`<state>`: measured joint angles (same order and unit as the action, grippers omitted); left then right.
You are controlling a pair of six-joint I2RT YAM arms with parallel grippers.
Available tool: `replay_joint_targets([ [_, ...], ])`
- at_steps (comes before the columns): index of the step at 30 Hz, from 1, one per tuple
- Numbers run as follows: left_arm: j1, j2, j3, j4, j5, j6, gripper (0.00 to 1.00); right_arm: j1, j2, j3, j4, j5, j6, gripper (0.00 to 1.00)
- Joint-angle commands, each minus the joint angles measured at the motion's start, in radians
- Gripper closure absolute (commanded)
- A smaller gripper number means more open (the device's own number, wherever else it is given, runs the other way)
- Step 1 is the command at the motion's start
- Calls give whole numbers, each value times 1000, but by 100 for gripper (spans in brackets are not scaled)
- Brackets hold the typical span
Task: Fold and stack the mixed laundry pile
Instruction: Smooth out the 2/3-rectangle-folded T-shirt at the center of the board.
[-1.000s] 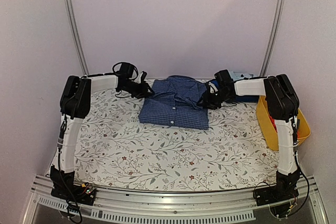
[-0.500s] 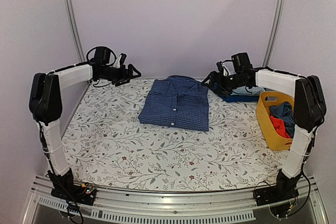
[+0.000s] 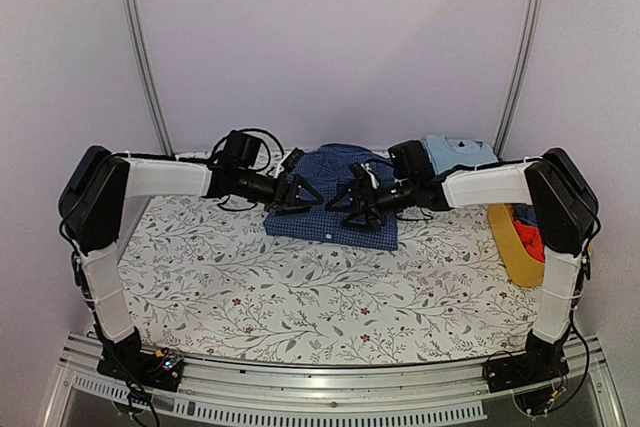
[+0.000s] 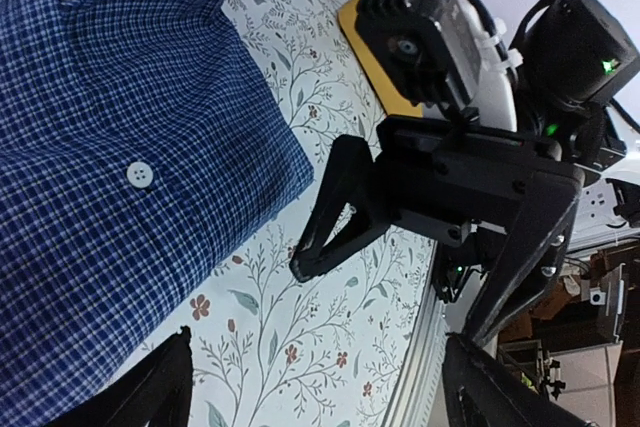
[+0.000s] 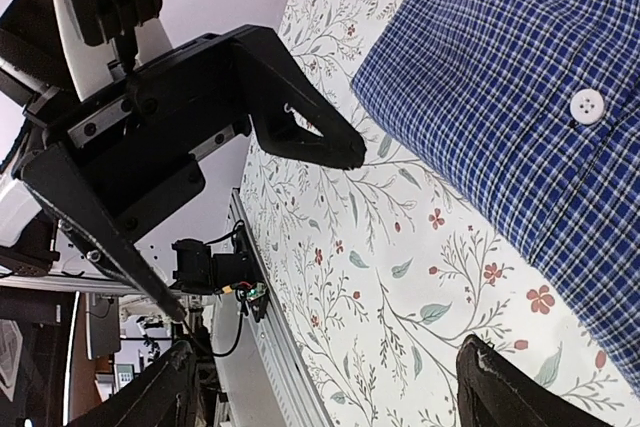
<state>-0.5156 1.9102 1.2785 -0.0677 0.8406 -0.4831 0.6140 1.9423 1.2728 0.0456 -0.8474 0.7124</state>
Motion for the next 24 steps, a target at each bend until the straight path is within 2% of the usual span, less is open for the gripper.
replay_joint_targets([
  [1,15,116,34,178,58,-111,14,-16,120,46,170,-63,122,12],
  [6,52,248,61,186,46,-135,14,-46,237,15,314,-76,210,13],
  [13,138,265,-86,144,0,-124,12,-88,285,-197,437,-93,302,13],
  [18,175,156,-220,103,-14,-66,10,-88,201,-326,437,-105,313,14],
  [24,148,51,-118,34,33,2,10,-88,46,-193,337,-111,221,13],
])
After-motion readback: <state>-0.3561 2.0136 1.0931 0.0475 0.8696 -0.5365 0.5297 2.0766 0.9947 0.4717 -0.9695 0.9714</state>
